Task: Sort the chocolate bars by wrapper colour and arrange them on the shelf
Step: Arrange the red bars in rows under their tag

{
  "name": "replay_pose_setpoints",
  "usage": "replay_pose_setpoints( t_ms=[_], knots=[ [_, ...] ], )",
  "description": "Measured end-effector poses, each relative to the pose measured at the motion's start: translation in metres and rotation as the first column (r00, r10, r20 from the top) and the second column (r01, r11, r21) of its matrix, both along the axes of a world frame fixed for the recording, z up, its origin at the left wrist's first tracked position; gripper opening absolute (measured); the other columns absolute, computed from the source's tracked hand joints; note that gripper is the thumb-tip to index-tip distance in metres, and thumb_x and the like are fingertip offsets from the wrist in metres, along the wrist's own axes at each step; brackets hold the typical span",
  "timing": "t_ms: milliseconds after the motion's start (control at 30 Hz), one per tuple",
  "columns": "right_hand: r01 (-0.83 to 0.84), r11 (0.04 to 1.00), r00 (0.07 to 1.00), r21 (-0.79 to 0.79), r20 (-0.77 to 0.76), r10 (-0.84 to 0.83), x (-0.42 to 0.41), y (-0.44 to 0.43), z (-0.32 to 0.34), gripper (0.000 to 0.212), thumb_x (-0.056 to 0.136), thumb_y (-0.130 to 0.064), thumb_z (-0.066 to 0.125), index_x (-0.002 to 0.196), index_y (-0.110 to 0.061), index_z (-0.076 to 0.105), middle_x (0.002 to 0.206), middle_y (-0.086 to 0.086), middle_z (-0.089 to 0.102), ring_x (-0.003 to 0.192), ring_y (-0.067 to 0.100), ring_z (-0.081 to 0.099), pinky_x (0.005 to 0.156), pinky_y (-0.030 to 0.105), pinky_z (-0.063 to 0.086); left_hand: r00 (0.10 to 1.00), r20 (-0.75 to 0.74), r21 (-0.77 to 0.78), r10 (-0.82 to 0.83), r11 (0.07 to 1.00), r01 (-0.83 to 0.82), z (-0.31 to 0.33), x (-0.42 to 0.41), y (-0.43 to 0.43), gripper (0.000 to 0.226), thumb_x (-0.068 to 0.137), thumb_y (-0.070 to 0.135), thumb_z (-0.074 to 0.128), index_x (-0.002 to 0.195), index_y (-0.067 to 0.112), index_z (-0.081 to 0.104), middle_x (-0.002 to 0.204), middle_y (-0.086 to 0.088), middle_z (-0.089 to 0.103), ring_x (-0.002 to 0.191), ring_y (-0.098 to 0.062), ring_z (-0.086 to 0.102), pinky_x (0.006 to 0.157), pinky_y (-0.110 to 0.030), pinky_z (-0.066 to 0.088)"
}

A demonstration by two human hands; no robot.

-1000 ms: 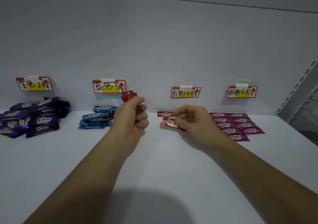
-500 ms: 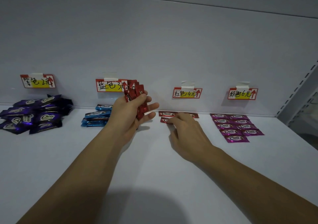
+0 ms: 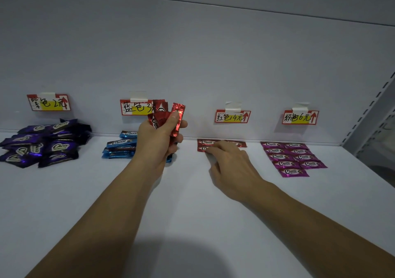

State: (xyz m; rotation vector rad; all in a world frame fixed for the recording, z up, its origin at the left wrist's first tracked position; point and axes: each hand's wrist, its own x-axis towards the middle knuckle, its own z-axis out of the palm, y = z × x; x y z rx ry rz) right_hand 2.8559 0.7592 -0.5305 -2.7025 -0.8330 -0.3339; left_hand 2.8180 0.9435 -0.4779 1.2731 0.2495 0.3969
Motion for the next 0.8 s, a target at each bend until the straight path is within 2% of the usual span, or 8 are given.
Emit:
replay_pose_setpoints(
  t_ms=[233,300,367,467,567,700,733,800],
  knots=[
    [-0.025,0.999,0.999,0.038,0.028,0.024,0.002,0.000,-0.004,0.041,0.095,-0.019,0.053,0.135,-0.023,0.056,0.135,-0.006,0.054,0.123,0.015,0.047,0.103,0.039,0.045,0.977,-0.050,-0.222,-0.207,0.956,0.191,-0.005,0.005,-0.002,0.011,0.100,0.015,0.054,0.104,0.008,0.046,0.075,-0.005,0.043,0.048,-0.010,0.038,0.035,-0.019,0.025],
    [-0.045,0.974,0.998,0.224,0.057,0.033,0.000,-0.002,0.003,0.035,0.096,-0.020,0.056,0.131,-0.025,0.058,0.126,-0.010,0.058,0.115,0.007,0.051,0.097,0.025,0.045,0.973,-0.047,-0.221,-0.228,0.952,0.212,-0.004,0.003,-0.006,0.006,0.099,0.010,0.052,0.101,0.007,0.047,0.074,-0.006,0.044,0.048,-0.012,0.041,0.036,-0.019,0.024],
    [-0.006,0.859,1.000,0.511,-0.016,0.016,-0.003,-0.005,0.021,0.029,0.095,-0.022,0.065,0.123,-0.025,0.062,0.111,-0.014,0.064,0.099,0.000,0.058,0.082,0.011,0.045,0.965,-0.066,-0.167,-0.252,0.957,0.238,-0.004,-0.001,-0.013,0.004,0.099,0.009,0.053,0.099,0.006,0.052,0.070,-0.006,0.050,0.052,-0.014,0.045,0.039,-0.021,0.026],
    [-0.003,0.663,0.951,0.749,-0.203,0.234,-0.001,-0.011,0.051,0.037,0.086,-0.020,0.079,0.121,-0.022,0.063,0.099,0.000,0.070,0.079,0.011,0.067,0.074,0.027,0.058,0.941,-0.073,-0.016,-0.329,0.944,0.329,-0.006,-0.008,-0.026,0.008,0.100,0.010,0.056,0.101,0.005,0.062,0.070,-0.007,0.059,0.056,-0.017,0.053,0.041,-0.024,0.032],
    [-0.089,0.696,0.926,0.713,-0.197,0.321,-0.002,-0.021,0.061,0.043,0.078,-0.010,0.085,0.114,-0.023,0.067,0.093,0.008,0.069,0.071,0.023,0.066,0.075,0.046,0.060,0.903,-0.099,0.084,-0.418,0.901,0.426,-0.010,-0.011,-0.038,0.010,0.101,0.011,0.056,0.105,0.005,0.063,0.075,-0.013,0.066,0.063,-0.030,0.059,0.048,-0.030,0.040],
    [-0.141,0.814,0.985,0.563,-0.006,0.174,0.004,-0.053,0.056,0.028,0.081,-0.002,0.079,0.100,-0.021,0.072,0.090,-0.003,0.069,0.076,0.017,0.067,0.071,0.035,0.058,0.938,-0.066,0.143,-0.339,0.928,0.345,-0.022,-0.004,-0.045,0.010,0.105,0.017,0.051,0.108,0.013,0.061,0.093,-0.011,0.076,0.082,-0.029,0.072,0.063,-0.033,0.047],
    [-0.137,0.834,0.990,0.534,0.040,0.137,0.008,-0.061,0.053,0.023,0.082,-0.002,0.078,0.096,-0.020,0.072,0.089,-0.005,0.069,0.076,0.015,0.066,0.071,0.035,0.057,0.968,-0.056,0.292,-0.245,0.923,0.251,-0.026,-0.002,-0.045,0.011,0.106,0.018,0.050,0.106,0.017,0.060,0.092,-0.004,0.075,0.084,-0.019,0.071,0.065,-0.031,0.047],
    [-0.114,0.887,0.993,0.447,0.077,0.089,0.015,-0.072,0.046,0.020,0.082,-0.002,0.077,0.090,-0.019,0.071,0.086,-0.010,0.069,0.076,0.011,0.065,0.071,0.034,0.057,0.996,-0.011,0.651,-0.090,0.756,0.076,-0.034,-0.002,-0.046,0.011,0.106,0.024,0.047,0.110,0.023,0.057,0.087,0.007,0.070,0.081,-0.009,0.067,0.066,-0.024,0.047]
  ],
)
